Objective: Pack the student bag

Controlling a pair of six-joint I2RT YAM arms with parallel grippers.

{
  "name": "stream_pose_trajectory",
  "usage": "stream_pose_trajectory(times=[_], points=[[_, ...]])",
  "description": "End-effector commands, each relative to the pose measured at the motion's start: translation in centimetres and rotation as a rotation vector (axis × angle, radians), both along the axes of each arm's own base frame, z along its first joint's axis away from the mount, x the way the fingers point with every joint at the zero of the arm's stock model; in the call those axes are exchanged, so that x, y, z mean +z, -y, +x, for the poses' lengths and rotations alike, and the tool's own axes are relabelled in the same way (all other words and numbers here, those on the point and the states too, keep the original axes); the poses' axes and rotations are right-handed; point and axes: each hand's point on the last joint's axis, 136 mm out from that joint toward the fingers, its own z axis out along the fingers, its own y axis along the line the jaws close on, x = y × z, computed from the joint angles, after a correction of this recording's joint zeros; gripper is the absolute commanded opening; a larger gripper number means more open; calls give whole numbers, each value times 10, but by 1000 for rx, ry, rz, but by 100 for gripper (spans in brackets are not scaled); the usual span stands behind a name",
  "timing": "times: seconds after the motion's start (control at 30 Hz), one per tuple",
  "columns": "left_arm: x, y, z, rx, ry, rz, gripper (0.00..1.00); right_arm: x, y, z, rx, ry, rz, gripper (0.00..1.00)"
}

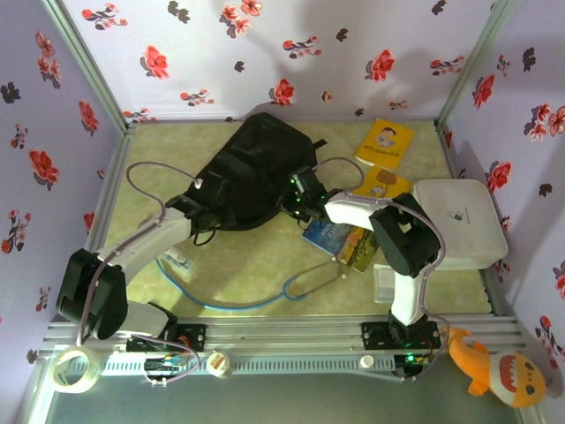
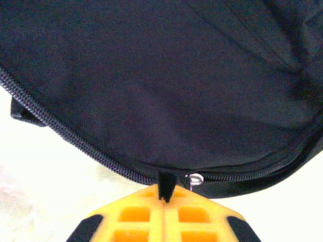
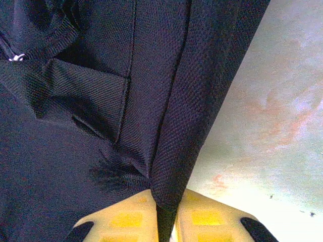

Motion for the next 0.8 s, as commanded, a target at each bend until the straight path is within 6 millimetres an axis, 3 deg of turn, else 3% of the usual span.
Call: stream_pose_trajectory(times=[0.0,0.27,0.53,0.67,0.77], points=[[3,1,5,25,23,-41,14,-1,7,1,-1,0,-28,13],[-12,2,11,61,-4,-52,35,1,3,1,4,2,-10,13],[-15,15,19,16,-11,-79,42,0,3,0,8,-1,-8,13],[-16,17,24,2,-13,-70,39,0,3,0,6,-1,-8,13],[-19,17,23,4,-26,-62,26,0,3,0,5,0,-8,13]])
